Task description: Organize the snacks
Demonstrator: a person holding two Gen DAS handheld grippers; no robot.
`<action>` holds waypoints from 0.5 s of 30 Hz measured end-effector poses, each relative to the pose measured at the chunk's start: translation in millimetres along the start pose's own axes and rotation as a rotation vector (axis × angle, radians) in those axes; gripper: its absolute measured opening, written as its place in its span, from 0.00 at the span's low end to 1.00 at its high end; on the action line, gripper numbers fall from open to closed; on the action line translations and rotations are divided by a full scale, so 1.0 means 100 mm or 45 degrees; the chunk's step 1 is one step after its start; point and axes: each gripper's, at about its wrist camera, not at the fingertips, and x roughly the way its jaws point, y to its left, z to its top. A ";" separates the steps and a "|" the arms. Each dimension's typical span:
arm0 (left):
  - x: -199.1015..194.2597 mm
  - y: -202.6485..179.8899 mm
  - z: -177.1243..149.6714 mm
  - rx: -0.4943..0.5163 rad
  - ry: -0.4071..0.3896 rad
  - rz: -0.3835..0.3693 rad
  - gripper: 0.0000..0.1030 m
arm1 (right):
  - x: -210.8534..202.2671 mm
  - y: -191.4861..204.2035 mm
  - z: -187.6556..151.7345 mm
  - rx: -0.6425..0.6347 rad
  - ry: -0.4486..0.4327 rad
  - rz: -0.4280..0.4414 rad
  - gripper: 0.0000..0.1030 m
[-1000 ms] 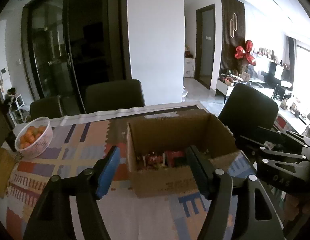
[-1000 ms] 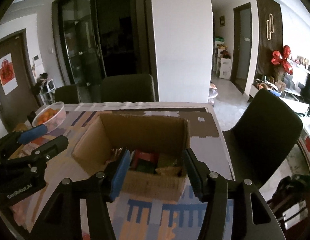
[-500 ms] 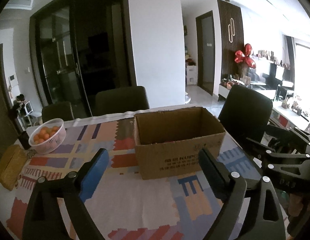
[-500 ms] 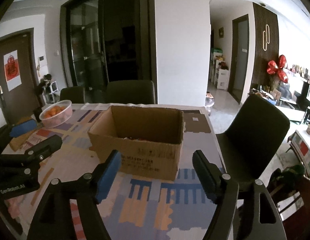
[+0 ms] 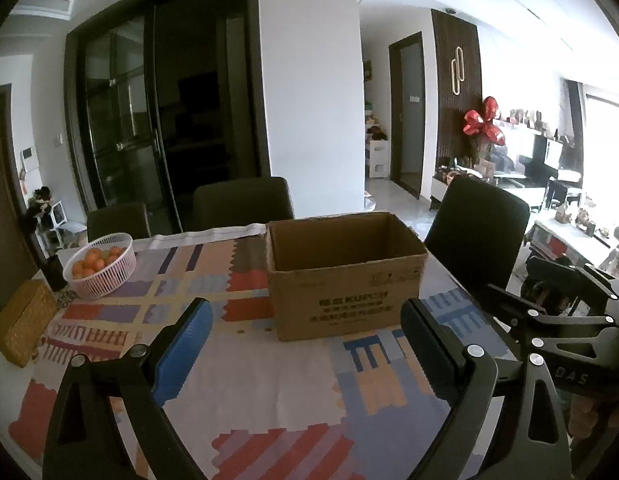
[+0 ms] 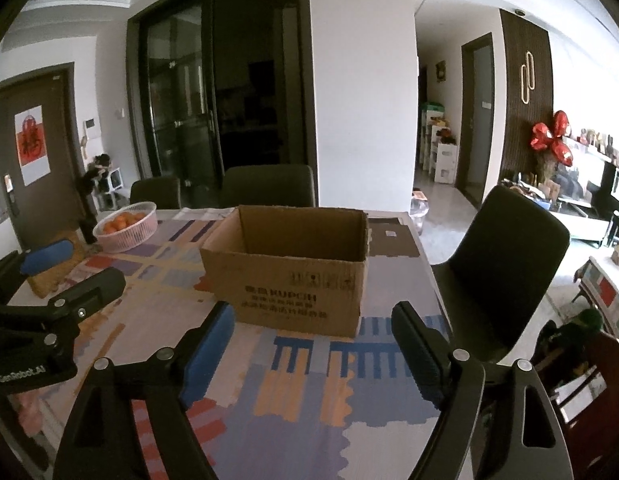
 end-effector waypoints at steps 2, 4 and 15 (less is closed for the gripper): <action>-0.05 -0.01 -0.01 0.006 -0.014 0.004 0.96 | -0.05 0.00 -0.03 0.001 -0.005 -0.002 0.79; -0.06 -0.01 -0.01 0.005 -0.021 0.010 0.98 | -0.08 0.00 -0.04 0.002 -0.009 -0.005 0.79; -0.13 -0.05 -0.03 0.010 -0.040 0.023 0.99 | -0.19 0.00 -0.06 0.004 -0.036 -0.020 0.79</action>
